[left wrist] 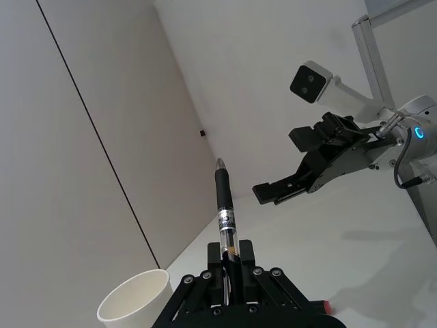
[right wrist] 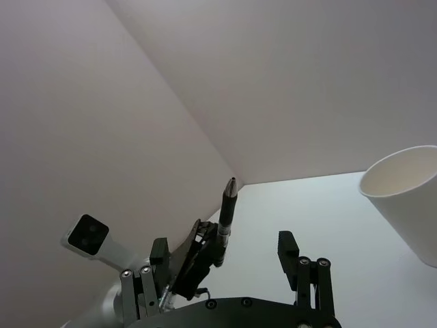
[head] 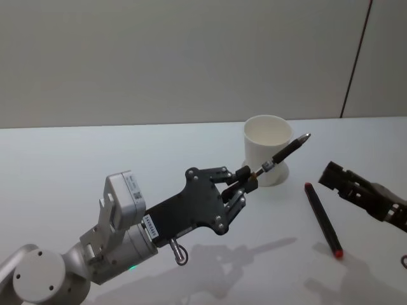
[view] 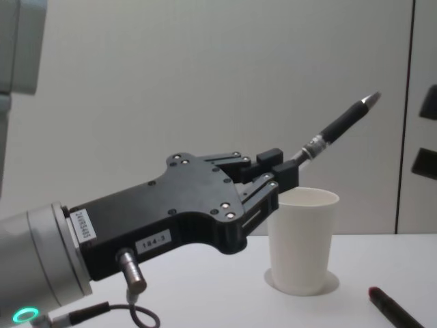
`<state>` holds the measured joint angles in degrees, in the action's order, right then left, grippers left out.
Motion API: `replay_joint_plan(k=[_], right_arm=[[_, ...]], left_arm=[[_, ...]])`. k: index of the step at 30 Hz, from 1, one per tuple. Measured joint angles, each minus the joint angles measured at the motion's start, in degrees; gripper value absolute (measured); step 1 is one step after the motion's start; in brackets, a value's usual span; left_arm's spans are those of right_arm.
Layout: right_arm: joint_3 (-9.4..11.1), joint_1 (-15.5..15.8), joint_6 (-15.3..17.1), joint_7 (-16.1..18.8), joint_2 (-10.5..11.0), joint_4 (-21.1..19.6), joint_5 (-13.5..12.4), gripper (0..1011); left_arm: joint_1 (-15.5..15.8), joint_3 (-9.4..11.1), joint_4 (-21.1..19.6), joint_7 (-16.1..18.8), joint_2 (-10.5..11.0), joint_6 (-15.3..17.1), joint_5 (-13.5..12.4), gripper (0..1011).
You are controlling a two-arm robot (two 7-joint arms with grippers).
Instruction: Place the pen into the pen holder.
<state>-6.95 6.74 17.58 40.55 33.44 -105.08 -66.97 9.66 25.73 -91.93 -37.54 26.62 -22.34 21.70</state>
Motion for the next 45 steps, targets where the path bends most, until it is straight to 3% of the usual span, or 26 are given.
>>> replay_joint_plan(k=[14, 31, 45], right_arm=[[-2.8, -2.91, 0.59, -1.5, -3.0, 0.95, 0.46, 1002], [-5.98, -5.44, -1.89, -5.03, -6.56, 1.89, 3.37, 1002], [-7.51, -6.57, -3.78, -6.92, -8.14, 2.4, 4.47, 1002]], left_arm=[[0.0, 0.0, 0.0, 0.0, 0.0, 0.0, 0.0, 150], [0.0, 0.0, 0.0, 0.0, 0.0, 0.0, 0.0, 150], [0.0, 0.0, 0.0, 0.0, 0.0, 0.0, 0.0, 150]])
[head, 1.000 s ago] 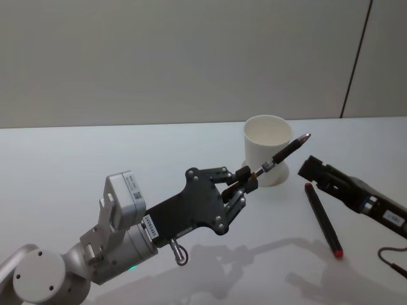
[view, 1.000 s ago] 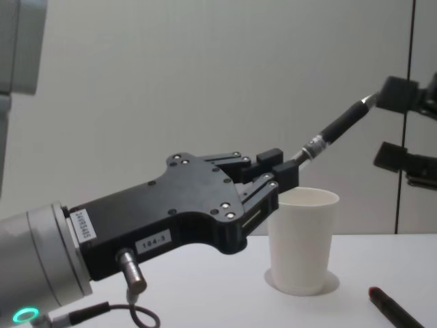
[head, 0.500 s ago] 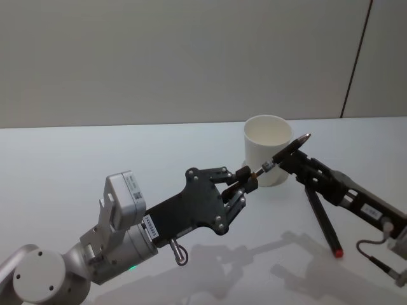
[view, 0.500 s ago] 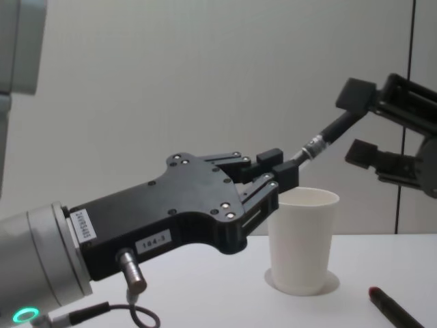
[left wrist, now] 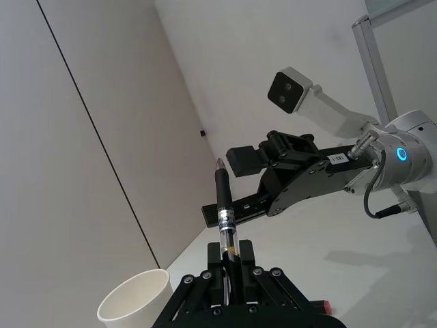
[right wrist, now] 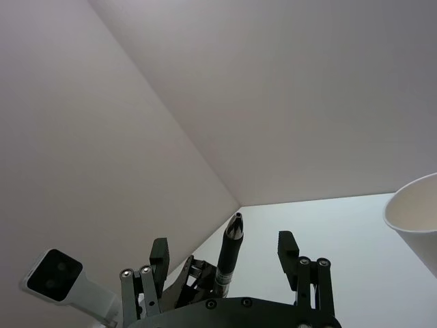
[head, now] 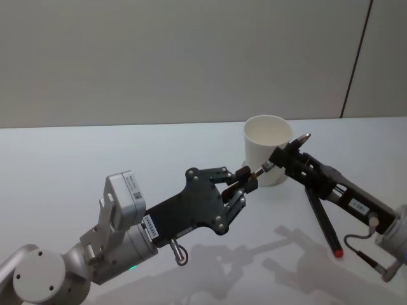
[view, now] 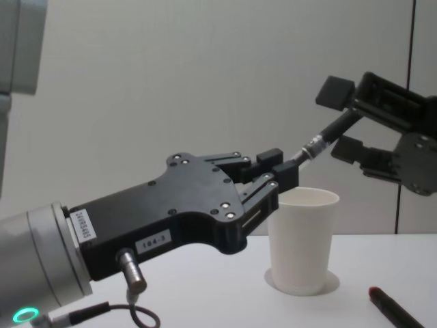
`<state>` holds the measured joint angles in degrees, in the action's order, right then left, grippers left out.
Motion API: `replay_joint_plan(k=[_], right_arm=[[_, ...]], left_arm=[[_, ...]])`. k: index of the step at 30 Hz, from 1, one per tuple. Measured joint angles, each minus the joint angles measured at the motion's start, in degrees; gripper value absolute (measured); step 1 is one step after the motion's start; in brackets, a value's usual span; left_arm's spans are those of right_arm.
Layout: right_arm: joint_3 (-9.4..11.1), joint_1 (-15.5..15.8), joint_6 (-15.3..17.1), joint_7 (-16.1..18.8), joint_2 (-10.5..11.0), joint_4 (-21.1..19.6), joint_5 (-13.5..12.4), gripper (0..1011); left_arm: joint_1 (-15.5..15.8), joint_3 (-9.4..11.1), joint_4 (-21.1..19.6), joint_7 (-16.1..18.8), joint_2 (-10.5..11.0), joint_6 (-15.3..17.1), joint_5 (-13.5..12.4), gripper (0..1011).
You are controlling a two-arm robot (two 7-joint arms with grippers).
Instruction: Place the pen into the pen holder.
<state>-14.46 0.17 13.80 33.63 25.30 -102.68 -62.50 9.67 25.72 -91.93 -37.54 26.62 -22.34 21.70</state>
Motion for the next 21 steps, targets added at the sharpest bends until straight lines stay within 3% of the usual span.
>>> replay_joint_plan(k=[21], right_arm=[[-1.0, -0.74, -1.42, -1.55, -0.72, 0.32, 0.37, 981]], left_arm=[[0.0, 0.0, 0.0, 0.0, 0.0, 0.0, 0.0, 150]])
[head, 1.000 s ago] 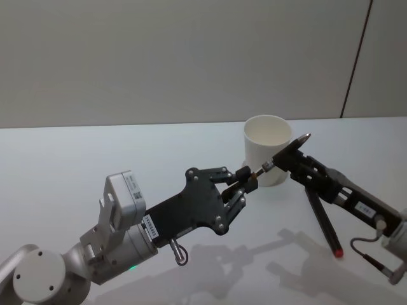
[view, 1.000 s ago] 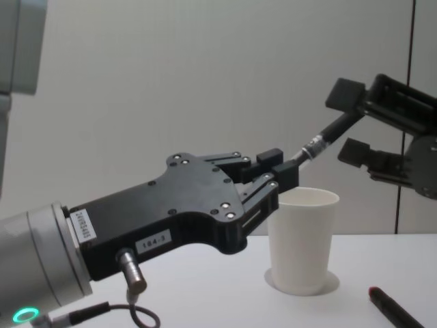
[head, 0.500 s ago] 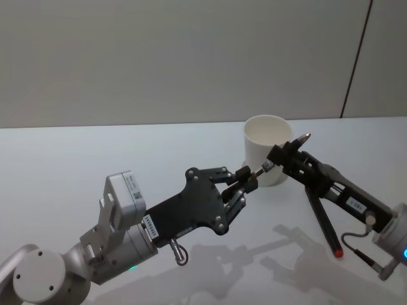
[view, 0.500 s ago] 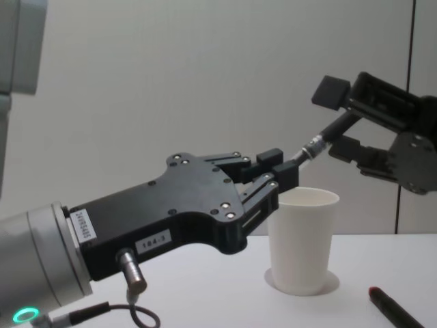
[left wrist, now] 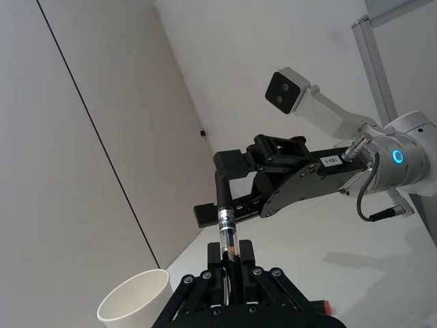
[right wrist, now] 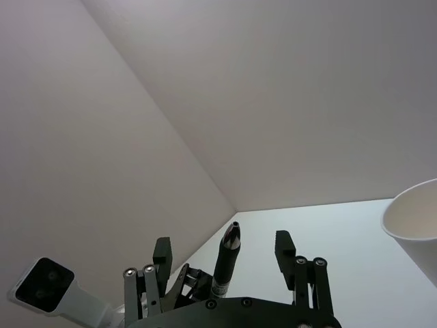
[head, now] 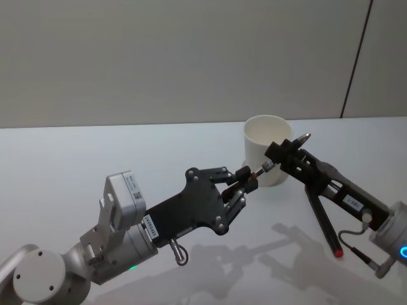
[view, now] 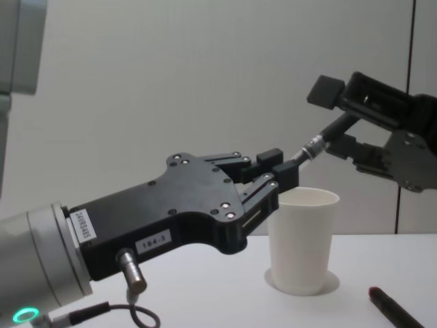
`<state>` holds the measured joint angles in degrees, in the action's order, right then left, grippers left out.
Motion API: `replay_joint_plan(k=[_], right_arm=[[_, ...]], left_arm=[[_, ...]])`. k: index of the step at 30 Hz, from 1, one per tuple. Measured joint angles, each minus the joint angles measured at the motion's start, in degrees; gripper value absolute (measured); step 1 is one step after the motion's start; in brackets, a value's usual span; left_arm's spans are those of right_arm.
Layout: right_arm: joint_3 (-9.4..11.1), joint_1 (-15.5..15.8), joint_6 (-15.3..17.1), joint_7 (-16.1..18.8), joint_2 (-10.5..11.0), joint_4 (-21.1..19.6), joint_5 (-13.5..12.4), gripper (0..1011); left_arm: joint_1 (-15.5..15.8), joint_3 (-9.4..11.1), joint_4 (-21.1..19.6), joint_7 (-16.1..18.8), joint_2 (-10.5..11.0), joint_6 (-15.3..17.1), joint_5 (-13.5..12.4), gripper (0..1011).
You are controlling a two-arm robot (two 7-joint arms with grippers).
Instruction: Place the pen into the pen holder.
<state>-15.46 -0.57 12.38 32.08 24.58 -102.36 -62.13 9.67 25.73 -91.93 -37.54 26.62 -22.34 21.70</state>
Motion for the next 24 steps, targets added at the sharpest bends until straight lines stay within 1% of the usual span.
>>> replay_joint_plan(k=[1, 3, 4, 6, 8, 10, 11, 13, 14, 16, 17, 18, 19, 21, 22, 23, 24], right_arm=[[-0.02, -0.01, -0.01, -0.03, -0.02, 0.01, 0.01, 946], [-0.04, -0.03, -0.04, -0.07, -0.03, 0.01, 0.01, 907], [-0.05, -0.04, -0.07, -0.1, -0.05, 0.02, 0.02, 867], [-0.07, -0.06, -0.1, -0.13, -0.05, 0.04, 0.03, 838], [-0.08, -0.06, -0.12, -0.15, -0.06, 0.05, 0.04, 788], [-0.1, -0.08, -0.17, -0.2, -0.08, 0.06, 0.05, 686], [-0.1, -0.08, -0.17, -0.2, -0.08, 0.06, 0.05, 686], [-0.12, -0.09, -0.19, -0.23, -0.08, 0.06, 0.06, 629], [-0.13, -0.1, -0.2, -0.24, -0.09, 0.06, 0.06, 566], [-0.14, -0.11, -0.21, -0.25, -0.1, 0.06, 0.07, 534], [-0.15, -0.12, -0.22, -0.26, -0.11, 0.06, 0.07, 464], [-0.16, -0.12, -0.23, -0.27, -0.11, 0.06, 0.07, 464], [-0.16, -0.13, -0.23, -0.27, -0.11, 0.06, 0.07, 418], [-0.18, -0.13, -0.24, -0.29, -0.12, 0.06, 0.07, 357], [-0.18, -0.14, -0.25, -0.3, -0.13, 0.06, 0.07, 301], [-0.19, -0.15, -0.26, -0.31, -0.14, 0.06, 0.07, 301], [-0.19, -0.15, -0.27, -0.31, -0.14, 0.06, 0.07, 259]], left_arm=[[0.0, 0.0, 0.0, 0.0, 0.0, 0.0, 0.0, 150], [0.0, 0.0, 0.0, 0.0, 0.0, 0.0, 0.0, 150], [0.0, 0.0, 0.0, 0.0, 0.0, 0.0, 0.0, 150], [0.0, 0.0, 0.0, 0.0, 0.0, 0.0, 0.0, 150], [0.0, 0.0, 0.0, 0.0, 0.0, 0.0, 0.0, 150], [0.0, 0.0, 0.0, 0.0, 0.0, 0.0, 0.0, 150], [0.0, 0.0, 0.0, 0.0, 0.0, 0.0, 0.0, 150], [0.0, 0.0, 0.0, 0.0, 0.0, 0.0, 0.0, 150], [0.0, 0.0, 0.0, 0.0, 0.0, 0.0, 0.0, 150], [0.0, 0.0, 0.0, 0.0, 0.0, 0.0, 0.0, 150], [0.0, 0.0, 0.0, 0.0, 0.0, 0.0, 0.0, 150], [0.0, 0.0, 0.0, 0.0, 0.0, 0.0, 0.0, 150], [0.0, 0.0, 0.0, 0.0, 0.0, 0.0, 0.0, 150], [0.0, 0.0, 0.0, 0.0, 0.0, 0.0, 0.0, 150], [0.0, 0.0, 0.0, 0.0, 0.0, 0.0, 0.0, 150], [0.0, 0.0, 0.0, 0.0, 0.0, 0.0, 0.0, 150], [0.0, 0.0, 0.0, 0.0, 0.0, 0.0, 0.0, 150]])
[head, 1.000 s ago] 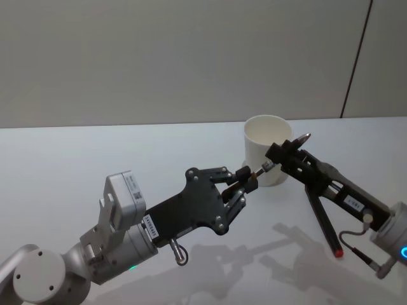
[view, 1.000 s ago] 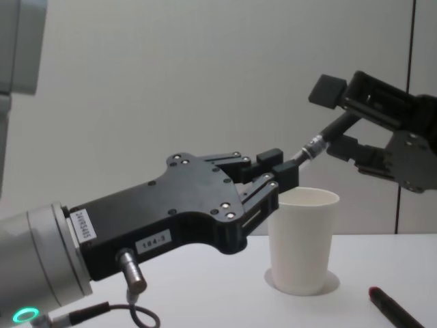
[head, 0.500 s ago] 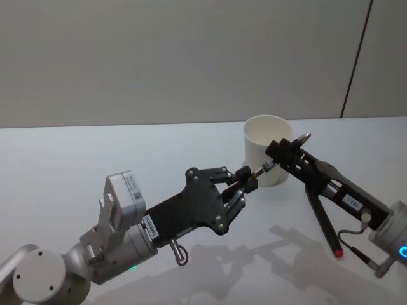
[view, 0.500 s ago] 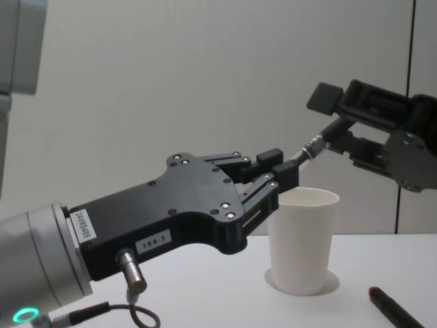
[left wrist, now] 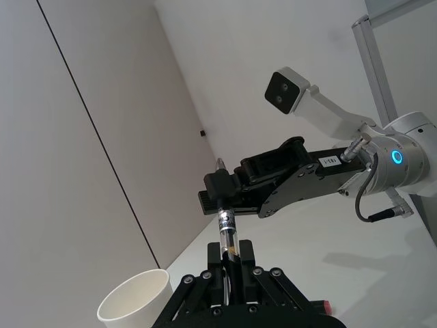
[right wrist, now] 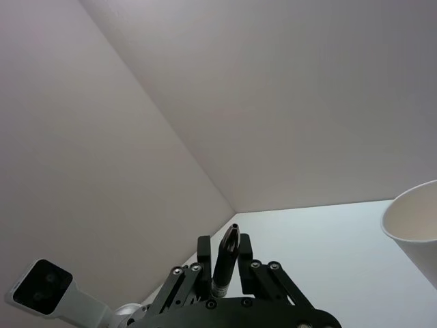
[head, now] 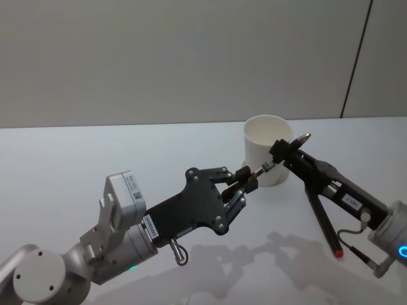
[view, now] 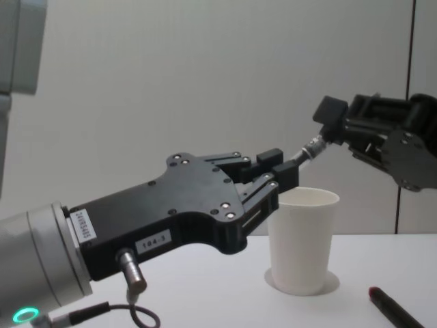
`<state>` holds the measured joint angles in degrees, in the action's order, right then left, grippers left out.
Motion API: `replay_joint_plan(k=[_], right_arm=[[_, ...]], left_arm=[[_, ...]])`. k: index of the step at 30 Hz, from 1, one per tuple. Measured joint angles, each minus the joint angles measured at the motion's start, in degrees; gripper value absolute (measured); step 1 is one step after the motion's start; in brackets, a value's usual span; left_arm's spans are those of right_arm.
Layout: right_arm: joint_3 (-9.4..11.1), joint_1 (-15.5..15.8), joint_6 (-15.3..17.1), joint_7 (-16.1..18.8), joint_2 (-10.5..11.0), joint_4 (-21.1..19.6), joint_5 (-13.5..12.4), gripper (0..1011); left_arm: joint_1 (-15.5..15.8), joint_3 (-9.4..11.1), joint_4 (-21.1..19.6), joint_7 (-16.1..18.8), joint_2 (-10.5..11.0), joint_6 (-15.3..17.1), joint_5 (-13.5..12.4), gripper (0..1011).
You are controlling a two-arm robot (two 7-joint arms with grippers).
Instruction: Place the pen into the pen holder.
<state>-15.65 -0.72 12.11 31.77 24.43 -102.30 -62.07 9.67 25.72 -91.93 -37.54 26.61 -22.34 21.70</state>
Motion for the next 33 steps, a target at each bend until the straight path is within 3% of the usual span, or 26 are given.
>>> replay_joint_plan(k=[5, 19, 33], right_arm=[[-0.02, -0.01, -0.02, 0.07, -0.01, -0.01, -0.01, 134], [0.01, 0.0, -0.02, -0.08, 0.01, 0.04, 0.02, 131], [0.0, 0.0, -0.02, -0.08, 0.0, 0.03, 0.03, 130]], left_arm=[[0.0, 0.01, 0.01, 0.0, 0.0, 0.01, -0.02, 150], [0.0, 0.0, 0.0, 0.0, 0.0, -0.03, 0.0, 169], [0.0, 0.0, 0.0, 0.0, 0.0, -0.04, 0.0, 610]])
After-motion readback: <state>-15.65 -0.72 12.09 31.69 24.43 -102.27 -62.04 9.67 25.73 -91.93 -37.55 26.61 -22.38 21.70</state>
